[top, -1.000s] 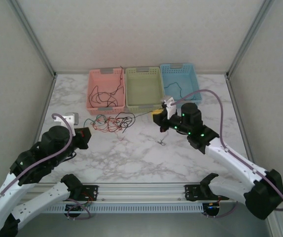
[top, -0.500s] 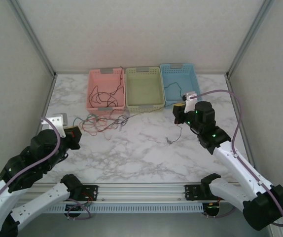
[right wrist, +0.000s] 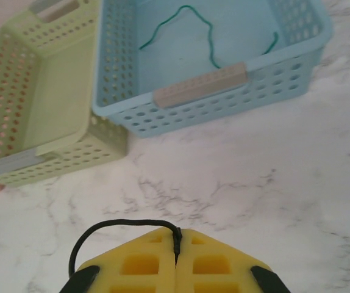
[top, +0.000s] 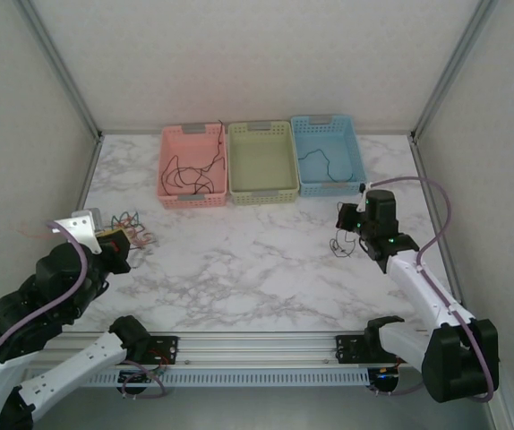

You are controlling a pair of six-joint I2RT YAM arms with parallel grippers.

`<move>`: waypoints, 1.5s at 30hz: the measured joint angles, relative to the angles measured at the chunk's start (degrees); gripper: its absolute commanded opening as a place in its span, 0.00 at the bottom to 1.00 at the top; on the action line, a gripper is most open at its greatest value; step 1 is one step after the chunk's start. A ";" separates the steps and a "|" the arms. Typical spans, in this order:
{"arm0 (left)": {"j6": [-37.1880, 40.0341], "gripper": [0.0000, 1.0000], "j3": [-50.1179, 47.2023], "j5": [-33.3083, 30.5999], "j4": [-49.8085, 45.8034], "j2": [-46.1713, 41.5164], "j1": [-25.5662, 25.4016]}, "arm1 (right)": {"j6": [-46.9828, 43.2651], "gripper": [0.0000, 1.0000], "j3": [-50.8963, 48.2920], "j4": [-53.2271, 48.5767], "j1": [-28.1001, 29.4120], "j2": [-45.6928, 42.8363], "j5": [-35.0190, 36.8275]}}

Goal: Untangle the cables

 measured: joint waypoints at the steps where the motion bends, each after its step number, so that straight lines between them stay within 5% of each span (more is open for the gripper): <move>1: 0.02 0.00 -0.28 0.02 0.02 0.31 0.00 | 0.24 0.00 0.70 -0.24 0.07 0.00 -1.09; 14: 0.39 0.00 -7.61 3.82 4.42 5.90 0.00 | 4.28 0.00 30.14 1.01 9.79 10.73 -8.76; 25: -1.88 0.00 -12.15 7.54 7.43 7.21 0.00 | 8.13 0.00 69.68 2.03 18.56 41.75 -9.46; 36: -2.69 0.00 -12.96 8.70 8.15 7.72 0.00 | 13.14 0.00 120.13 -4.37 24.06 83.17 -10.01; 37: -2.71 0.00 -12.96 8.70 8.17 7.74 0.00 | 13.77 0.02 121.20 -4.00 24.46 85.22 -10.01; 42: -2.89 0.00 -12.96 8.72 8.17 7.69 0.00 | 15.32 0.50 118.36 -3.08 26.84 92.08 -9.57; 45: -2.89 0.00 -12.96 8.83 8.17 7.72 0.00 | 13.97 0.63 117.20 -4.26 28.20 94.18 -8.55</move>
